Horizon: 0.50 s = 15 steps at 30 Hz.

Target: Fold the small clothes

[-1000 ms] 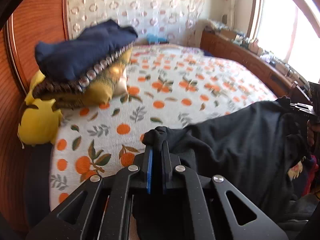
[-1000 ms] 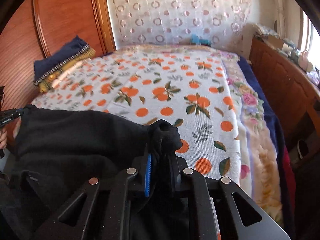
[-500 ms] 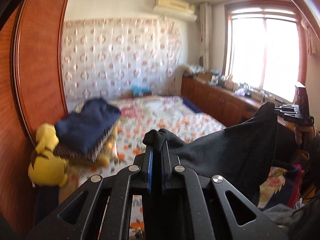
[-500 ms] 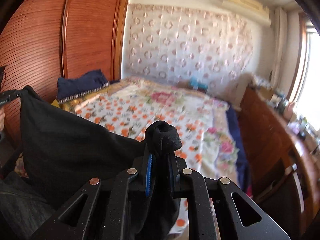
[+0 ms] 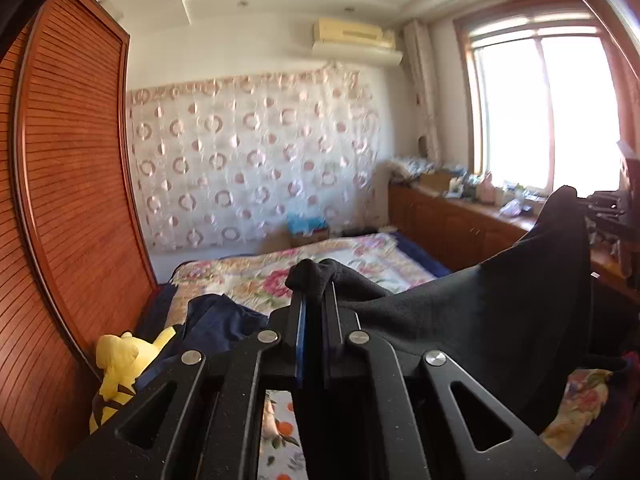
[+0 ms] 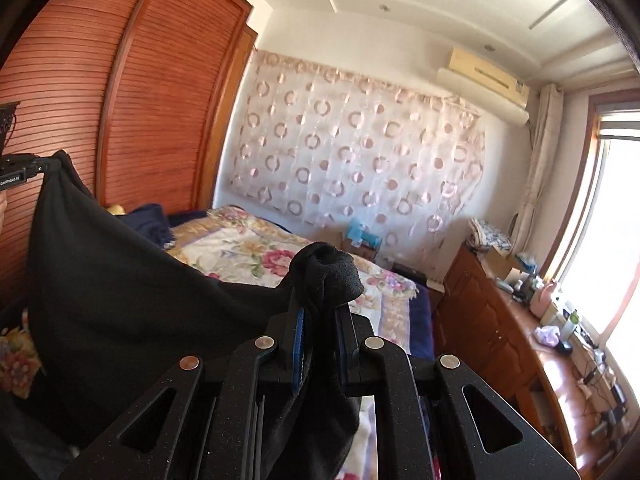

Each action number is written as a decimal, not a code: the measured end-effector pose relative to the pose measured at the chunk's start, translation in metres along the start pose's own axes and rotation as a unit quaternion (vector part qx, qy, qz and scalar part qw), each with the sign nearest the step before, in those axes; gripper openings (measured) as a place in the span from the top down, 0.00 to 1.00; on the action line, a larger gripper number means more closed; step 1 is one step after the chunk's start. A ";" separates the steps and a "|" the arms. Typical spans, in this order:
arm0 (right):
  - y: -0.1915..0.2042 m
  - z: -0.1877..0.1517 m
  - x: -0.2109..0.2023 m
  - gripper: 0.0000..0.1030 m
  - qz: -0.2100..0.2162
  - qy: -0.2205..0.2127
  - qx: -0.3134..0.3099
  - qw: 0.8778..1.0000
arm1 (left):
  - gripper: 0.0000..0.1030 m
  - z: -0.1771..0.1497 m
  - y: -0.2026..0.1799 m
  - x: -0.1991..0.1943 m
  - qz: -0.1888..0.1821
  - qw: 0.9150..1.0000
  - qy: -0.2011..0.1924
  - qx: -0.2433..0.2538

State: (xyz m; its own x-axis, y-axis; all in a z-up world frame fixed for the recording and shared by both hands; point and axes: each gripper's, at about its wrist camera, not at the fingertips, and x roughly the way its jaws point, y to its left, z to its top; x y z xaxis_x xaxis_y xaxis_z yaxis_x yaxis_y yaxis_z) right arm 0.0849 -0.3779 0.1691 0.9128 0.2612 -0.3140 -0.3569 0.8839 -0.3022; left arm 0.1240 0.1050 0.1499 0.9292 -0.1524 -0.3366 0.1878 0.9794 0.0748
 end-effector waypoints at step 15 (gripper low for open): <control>0.018 -0.111 0.327 0.88 0.001 0.209 0.064 0.976 | 0.93 -0.088 -0.002 0.234 0.009 0.986 0.167 -0.014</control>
State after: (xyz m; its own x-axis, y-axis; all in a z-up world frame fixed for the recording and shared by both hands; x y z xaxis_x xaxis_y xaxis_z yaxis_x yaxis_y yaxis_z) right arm 0.3546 -0.3198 -0.0388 0.7419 0.1066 -0.6620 -0.3066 0.9319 -0.1936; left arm 0.3135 0.0790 -0.0113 0.7751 -0.0870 -0.6258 0.1581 0.9857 0.0589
